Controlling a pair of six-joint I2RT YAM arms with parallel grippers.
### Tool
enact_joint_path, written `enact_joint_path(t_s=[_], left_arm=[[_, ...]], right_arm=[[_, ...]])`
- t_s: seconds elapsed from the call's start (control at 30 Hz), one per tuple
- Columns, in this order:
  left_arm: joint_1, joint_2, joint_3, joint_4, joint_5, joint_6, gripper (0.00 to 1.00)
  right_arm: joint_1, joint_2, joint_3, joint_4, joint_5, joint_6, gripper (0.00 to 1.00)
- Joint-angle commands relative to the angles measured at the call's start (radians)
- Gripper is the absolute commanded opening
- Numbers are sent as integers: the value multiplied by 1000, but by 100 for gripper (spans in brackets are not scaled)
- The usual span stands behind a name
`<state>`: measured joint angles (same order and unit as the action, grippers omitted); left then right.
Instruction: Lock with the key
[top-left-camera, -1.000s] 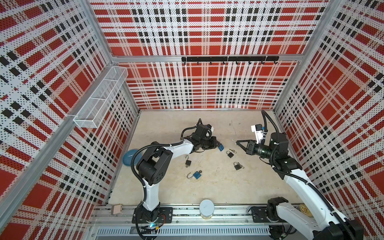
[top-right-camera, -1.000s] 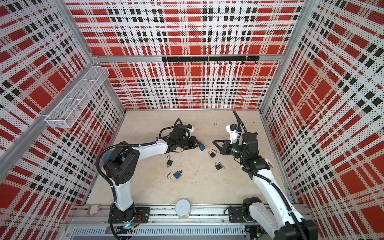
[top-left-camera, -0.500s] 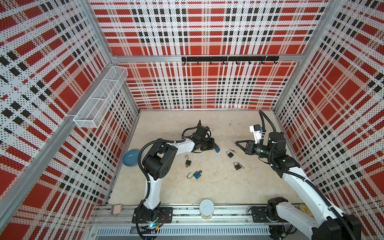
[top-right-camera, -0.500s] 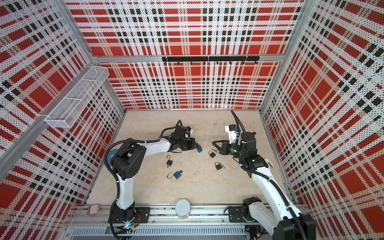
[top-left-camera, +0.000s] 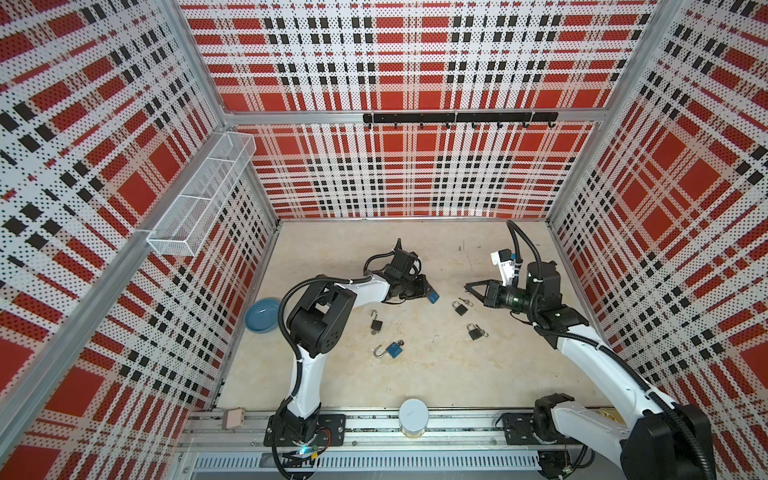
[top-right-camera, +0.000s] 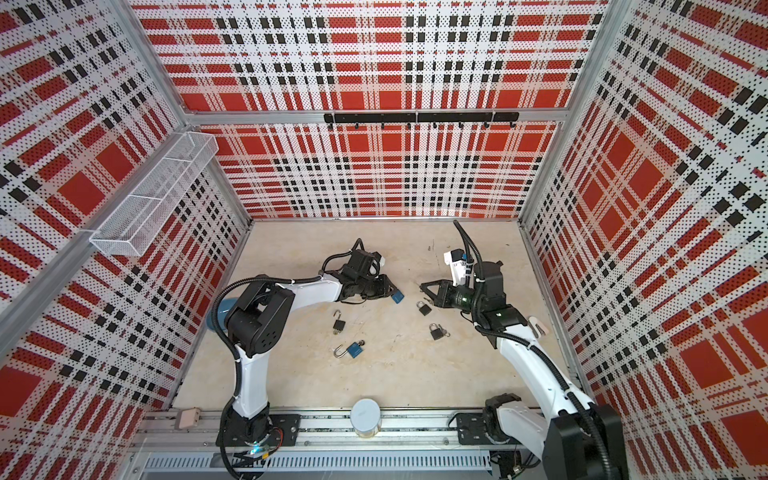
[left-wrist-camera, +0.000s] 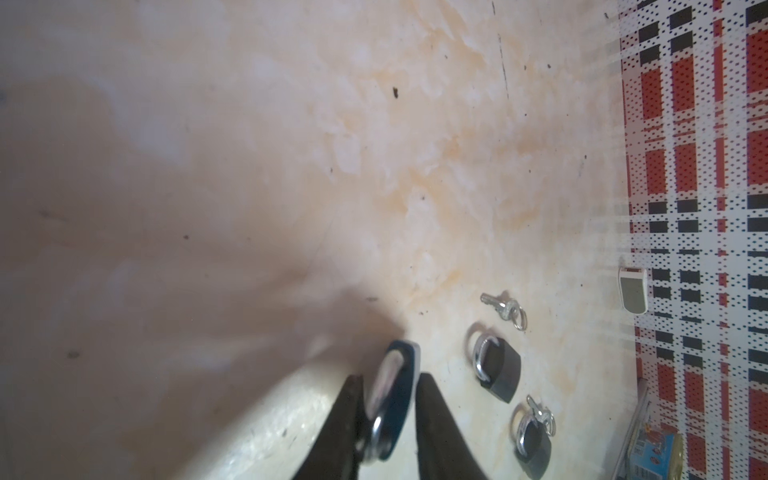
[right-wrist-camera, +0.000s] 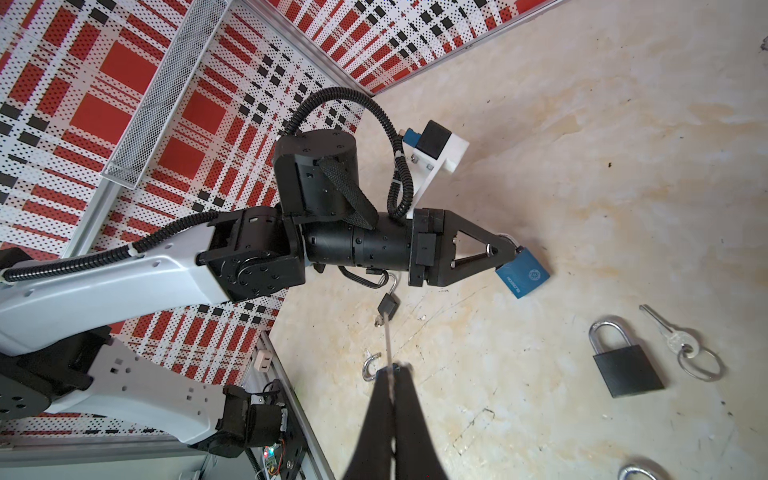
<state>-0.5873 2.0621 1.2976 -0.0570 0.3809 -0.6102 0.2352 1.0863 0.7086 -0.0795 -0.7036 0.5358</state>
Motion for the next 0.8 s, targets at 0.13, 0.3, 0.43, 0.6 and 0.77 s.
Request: enact_joint_path(t_s=[0.13, 0.3, 0.43, 0.6, 0.77], left_arm=[[15, -4, 24, -14, -38, 27, 37], [26, -26, 25, -22, -70, 32, 40], [36, -46, 23, -26, -93, 26, 41], [44, -96, 12, -48, -141, 40, 41], [49, -209, -37, -50, -187, 43, 40]], right_arm=[[22, 12, 39, 19, 33, -19, 0], [34, -4, 45, 2, 58, -29, 0], [44, -9, 56, -25, 73, -36, 0], [62, -19, 78, -73, 108, -67, 0], [72, -1, 95, -83, 129, -81, 0]])
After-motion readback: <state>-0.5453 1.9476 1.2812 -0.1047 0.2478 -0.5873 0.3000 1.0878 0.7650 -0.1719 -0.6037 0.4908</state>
